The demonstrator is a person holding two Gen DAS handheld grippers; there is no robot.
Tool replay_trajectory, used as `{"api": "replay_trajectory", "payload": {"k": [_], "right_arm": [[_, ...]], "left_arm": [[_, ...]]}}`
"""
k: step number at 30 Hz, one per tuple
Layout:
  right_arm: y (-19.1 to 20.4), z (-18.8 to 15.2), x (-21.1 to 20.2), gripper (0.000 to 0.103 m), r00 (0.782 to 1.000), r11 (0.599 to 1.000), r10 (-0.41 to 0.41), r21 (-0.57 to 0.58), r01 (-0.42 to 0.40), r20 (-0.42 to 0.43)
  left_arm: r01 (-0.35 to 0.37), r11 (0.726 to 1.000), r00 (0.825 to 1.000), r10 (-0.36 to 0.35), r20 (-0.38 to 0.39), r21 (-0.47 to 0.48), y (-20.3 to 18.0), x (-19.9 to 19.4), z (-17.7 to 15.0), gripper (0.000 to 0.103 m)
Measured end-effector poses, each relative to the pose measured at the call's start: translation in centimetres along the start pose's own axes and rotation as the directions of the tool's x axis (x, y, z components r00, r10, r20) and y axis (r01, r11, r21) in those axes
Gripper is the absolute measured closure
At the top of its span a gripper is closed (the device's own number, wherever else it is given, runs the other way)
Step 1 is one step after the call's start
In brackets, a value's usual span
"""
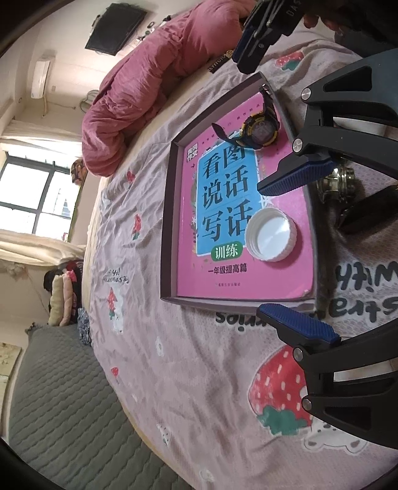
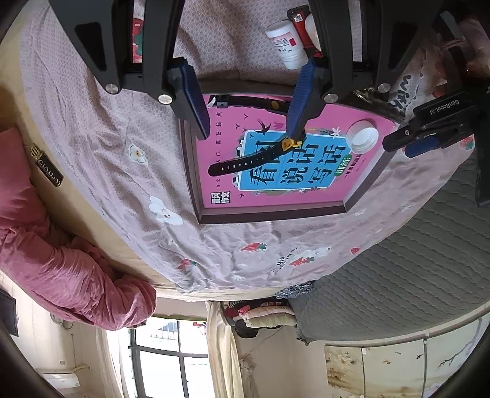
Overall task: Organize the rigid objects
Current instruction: 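Withdraw both grippers from the box back toward the remaining objects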
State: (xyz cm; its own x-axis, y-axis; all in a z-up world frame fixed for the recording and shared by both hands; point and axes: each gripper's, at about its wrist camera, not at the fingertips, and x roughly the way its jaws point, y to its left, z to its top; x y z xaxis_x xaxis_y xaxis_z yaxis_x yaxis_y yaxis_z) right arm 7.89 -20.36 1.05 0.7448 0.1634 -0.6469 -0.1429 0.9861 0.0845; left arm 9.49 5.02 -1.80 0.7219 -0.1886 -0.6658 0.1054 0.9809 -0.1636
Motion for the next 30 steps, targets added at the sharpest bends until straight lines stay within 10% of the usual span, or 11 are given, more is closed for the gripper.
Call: {"api": "replay_trajectory", "payload": {"k": [30], "right_arm": [[2.1,-1.9,-5.0,0.051,0.998,0.995,0.063,-0.085,-0.061,0.02]], "left_arm": [[-0.041,0.996,0.998,0.044,-0.039,0.075,-2.6,-5.6,-3.1,0.029]]}}
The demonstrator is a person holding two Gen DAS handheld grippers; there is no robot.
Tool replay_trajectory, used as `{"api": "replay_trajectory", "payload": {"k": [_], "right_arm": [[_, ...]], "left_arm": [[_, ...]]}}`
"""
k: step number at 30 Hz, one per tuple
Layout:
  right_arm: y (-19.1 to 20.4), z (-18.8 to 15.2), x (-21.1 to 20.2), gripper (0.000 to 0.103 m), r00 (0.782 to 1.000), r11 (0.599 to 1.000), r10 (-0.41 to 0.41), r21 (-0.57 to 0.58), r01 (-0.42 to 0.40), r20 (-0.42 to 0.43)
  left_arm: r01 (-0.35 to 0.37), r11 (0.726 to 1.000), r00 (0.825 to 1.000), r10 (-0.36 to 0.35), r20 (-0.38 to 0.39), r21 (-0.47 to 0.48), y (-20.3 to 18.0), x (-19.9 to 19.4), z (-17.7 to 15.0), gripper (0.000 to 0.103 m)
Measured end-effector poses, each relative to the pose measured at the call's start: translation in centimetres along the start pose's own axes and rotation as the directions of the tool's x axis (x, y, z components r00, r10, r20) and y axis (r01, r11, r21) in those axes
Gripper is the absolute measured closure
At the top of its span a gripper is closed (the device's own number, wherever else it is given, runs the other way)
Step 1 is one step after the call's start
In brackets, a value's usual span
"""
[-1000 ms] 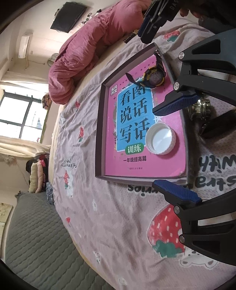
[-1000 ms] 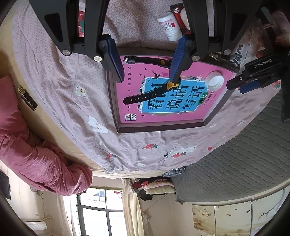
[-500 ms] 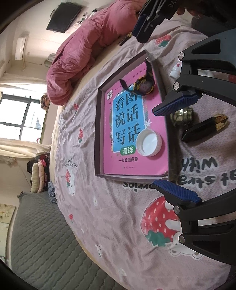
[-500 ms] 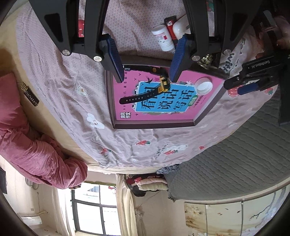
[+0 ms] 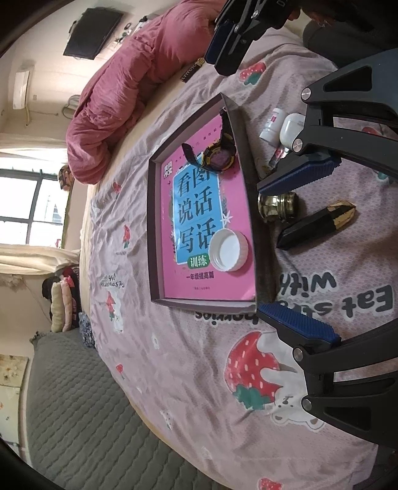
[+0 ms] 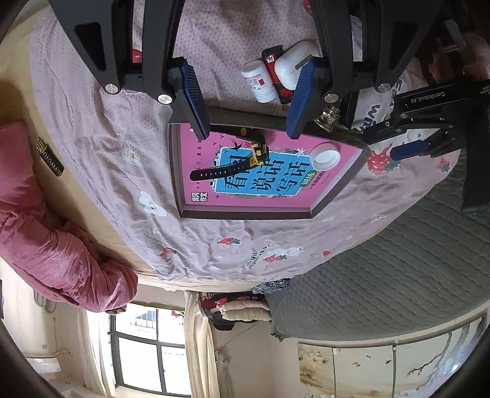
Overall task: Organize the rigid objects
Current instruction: 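Withdraw both grippers from the box back toward the remaining objects, then close the left gripper on the black gold-tipped case while the right grasps the white earbud case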
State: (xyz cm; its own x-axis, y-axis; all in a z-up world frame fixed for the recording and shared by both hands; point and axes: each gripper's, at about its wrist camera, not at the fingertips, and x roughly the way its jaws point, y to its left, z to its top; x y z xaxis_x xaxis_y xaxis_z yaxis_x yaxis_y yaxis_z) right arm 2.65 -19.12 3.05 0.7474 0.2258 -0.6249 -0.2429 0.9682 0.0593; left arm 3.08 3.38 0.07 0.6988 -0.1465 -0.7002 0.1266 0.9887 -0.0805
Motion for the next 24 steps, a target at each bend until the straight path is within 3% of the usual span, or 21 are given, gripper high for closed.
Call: {"api": "replay_trajectory", "payload": {"k": [12,24], "right_arm": [[0.7,-0.9,-0.8,0.051,1.0,1.0,0.016,-0.018,-0.017,-0.025],[3.5,-3.1,-0.3,0.051,0.987,0.991,0.102,-0.076,-0.112,-0.124]], "left_arm": [[-0.007,1.0,1.0,0.007,-0.015,0.005,0.0,-0.7,-0.5,0.029],[-0.004,1.0,0.997,0.006,-0.075,0.021,-0.5,-0.3,-1.6,0.029]]}}
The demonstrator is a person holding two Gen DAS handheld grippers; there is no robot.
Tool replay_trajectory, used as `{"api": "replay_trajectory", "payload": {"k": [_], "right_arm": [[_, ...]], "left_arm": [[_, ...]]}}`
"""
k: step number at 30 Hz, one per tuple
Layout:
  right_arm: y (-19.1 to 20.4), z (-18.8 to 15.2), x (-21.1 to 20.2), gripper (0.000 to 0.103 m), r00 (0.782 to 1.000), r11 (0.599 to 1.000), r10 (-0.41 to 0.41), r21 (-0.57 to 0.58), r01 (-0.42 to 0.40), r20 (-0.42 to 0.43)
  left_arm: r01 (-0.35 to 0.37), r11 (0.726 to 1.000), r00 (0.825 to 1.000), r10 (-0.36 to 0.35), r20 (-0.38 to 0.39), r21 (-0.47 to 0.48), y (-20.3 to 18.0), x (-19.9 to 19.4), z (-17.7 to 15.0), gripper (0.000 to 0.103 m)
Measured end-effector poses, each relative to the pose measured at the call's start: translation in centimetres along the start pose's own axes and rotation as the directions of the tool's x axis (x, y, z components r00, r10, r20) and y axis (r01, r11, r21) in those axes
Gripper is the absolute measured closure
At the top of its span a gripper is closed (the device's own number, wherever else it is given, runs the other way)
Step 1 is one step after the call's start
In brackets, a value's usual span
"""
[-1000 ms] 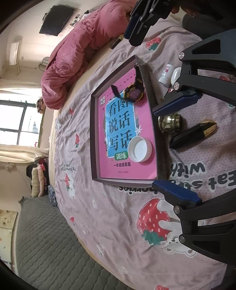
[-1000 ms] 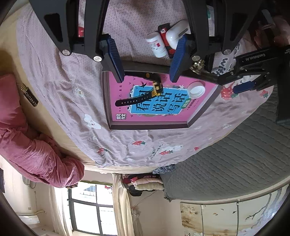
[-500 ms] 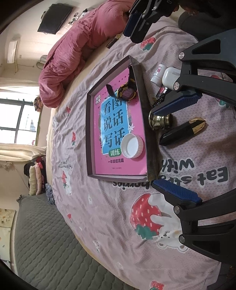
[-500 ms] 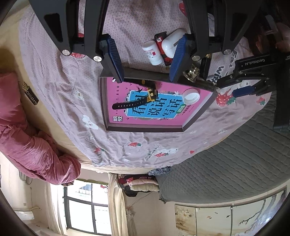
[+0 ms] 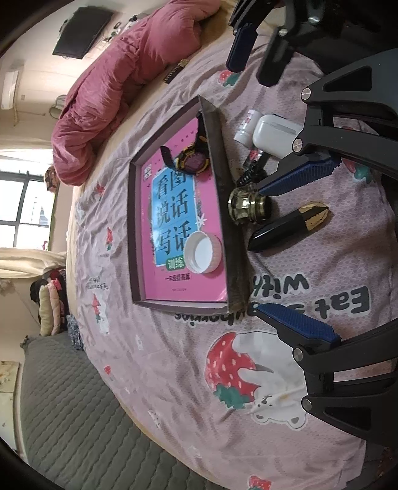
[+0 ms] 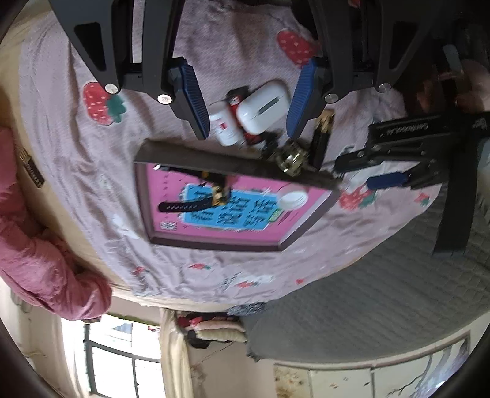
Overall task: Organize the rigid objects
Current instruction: 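Close the left gripper on the black gold-tipped case while the right grasps the white earbud case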
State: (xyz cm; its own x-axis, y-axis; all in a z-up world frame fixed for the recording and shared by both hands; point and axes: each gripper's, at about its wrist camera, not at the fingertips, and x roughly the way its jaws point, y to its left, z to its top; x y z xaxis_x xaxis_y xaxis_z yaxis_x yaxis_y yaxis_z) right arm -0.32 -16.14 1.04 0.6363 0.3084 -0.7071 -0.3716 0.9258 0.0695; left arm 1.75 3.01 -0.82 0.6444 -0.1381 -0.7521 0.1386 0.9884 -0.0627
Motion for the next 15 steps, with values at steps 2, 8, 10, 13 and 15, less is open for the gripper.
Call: {"api": "replay_trajectory", "payload": {"k": [2,8,10,13,15], "right_arm": [[0.5,-0.2,0.2,0.051,1.0,1.0,0.02,-0.015,-0.02,-0.014],[1.6,-1.1,1.0,0.051,0.997,0.995,0.038,-0.085,-0.043,-0.062],[2.2,-1.4,1.4,0.051,0.997,0.991,0.036,-0.126,-0.045,-0.074],[2.7,-1.9,1.9,0.051,0.997,0.983,0.029,-0.181,-0.043,-0.076],[2.8,-2.2,2.1,0.051,0.997,0.977,0.031,-0.207,-0.045,-0.071]], "left_arm": [[0.003,1.0,1.0,-0.003,-0.013,0.001,0.0,0.1,-0.2,0.029],[0.003,1.0,0.999,-0.003,-0.036,0.002,-0.1,0.3,-0.6,0.029],[0.001,1.0,0.999,-0.002,-0.042,-0.001,0.0,0.3,-0.7,0.029],[0.006,1.0,0.999,-0.006,-0.053,-0.006,0.1,0.5,-0.8,0.029],[0.012,1.0,0.998,-0.012,-0.064,-0.009,0.1,0.7,-0.9,0.029]]}}
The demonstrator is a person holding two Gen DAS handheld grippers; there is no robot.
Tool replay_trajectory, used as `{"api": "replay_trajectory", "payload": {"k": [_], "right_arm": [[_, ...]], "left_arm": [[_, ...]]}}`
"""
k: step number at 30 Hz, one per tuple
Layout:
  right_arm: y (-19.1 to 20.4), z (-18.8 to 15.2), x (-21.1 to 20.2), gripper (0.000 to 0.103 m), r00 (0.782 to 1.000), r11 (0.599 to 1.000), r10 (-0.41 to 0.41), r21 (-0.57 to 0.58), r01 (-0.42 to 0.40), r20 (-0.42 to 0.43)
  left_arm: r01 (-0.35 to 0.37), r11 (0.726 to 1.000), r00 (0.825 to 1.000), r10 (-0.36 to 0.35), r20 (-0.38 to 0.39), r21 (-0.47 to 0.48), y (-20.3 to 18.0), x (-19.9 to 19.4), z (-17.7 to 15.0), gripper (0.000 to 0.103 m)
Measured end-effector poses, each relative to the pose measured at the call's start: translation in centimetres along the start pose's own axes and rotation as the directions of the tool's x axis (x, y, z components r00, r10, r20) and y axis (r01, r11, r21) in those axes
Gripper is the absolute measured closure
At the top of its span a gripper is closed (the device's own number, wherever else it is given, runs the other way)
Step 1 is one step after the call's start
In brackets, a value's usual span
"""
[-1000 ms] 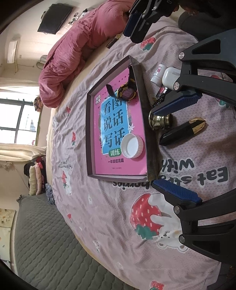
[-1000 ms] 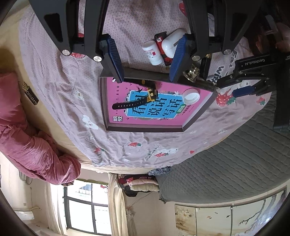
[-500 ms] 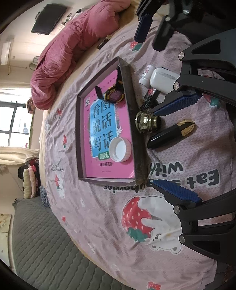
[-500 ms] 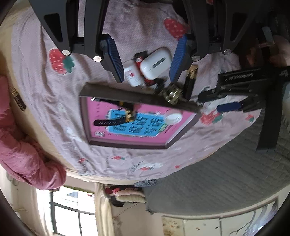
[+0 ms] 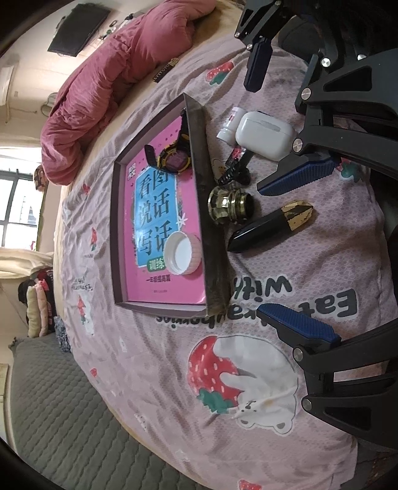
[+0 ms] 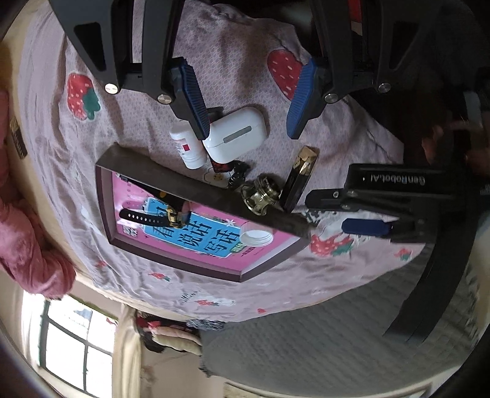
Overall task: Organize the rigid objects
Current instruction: 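Close the left gripper on the black gold-tipped case while the right grasps the white earbud case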
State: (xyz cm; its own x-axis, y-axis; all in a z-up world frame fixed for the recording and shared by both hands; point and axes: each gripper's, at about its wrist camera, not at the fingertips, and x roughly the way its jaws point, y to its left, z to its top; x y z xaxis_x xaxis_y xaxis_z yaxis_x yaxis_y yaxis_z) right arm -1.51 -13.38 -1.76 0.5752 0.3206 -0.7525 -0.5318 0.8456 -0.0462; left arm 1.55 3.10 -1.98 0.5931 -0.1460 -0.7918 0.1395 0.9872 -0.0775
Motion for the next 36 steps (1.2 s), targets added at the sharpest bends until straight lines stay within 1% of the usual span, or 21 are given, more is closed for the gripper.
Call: {"api": "replay_trajectory", "payload": {"k": [1,3,8,15,18,24,28,36], "right_arm": [[0.1,-0.1,0.2,0.051,1.0,1.0,0.001,-0.02,-0.001,0.001],[0.2,-0.3,0.5,0.051,1.0,0.998,-0.028,-0.063,0.028,-0.001],[0.3,-0.6,1.4,0.051,0.998,0.989,-0.064,-0.136,0.063,-0.004],[1.3,-0.9,2.8,0.051,0.996,0.968,-0.084,-0.239,0.082,-0.002],[1.5,-1.0,3.4,0.041,0.996,0.961,-0.084,-0.266,0.079,-0.007],[2.1,-1.0,4.2,0.041,0.994,0.939,-0.109,-0.326,0.108,0.014],[2.1,-0.9,4.8,0.041,0.994,0.933,-0.109,-0.343,0.108,0.019],[1.2,-0.4,5.9,0.04,0.998,0.946,-0.061,-0.318,0.061,0.01]], "left_arm": [[0.004,1.0,1.0,-0.004,-0.008,0.001,0.0,0.2,-0.1,0.029],[0.009,1.0,1.0,-0.009,-0.018,0.002,-0.2,0.5,-0.2,0.029],[0.018,1.0,0.999,-0.018,-0.049,-0.001,-0.4,1.4,-0.5,0.029],[0.024,1.0,0.997,-0.025,-0.079,-0.004,-0.6,2.6,-0.7,0.029],[0.028,1.0,0.995,-0.029,-0.095,-0.007,-0.5,3.2,-0.8,0.029],[0.026,1.0,0.994,-0.027,-0.107,-0.009,-0.6,4.0,-0.7,0.029],[0.027,1.0,0.993,-0.029,-0.115,-0.015,-0.4,4.4,-0.7,0.029],[0.029,0.999,0.992,-0.031,-0.119,-0.016,-0.4,4.7,-0.6,0.029]]}}
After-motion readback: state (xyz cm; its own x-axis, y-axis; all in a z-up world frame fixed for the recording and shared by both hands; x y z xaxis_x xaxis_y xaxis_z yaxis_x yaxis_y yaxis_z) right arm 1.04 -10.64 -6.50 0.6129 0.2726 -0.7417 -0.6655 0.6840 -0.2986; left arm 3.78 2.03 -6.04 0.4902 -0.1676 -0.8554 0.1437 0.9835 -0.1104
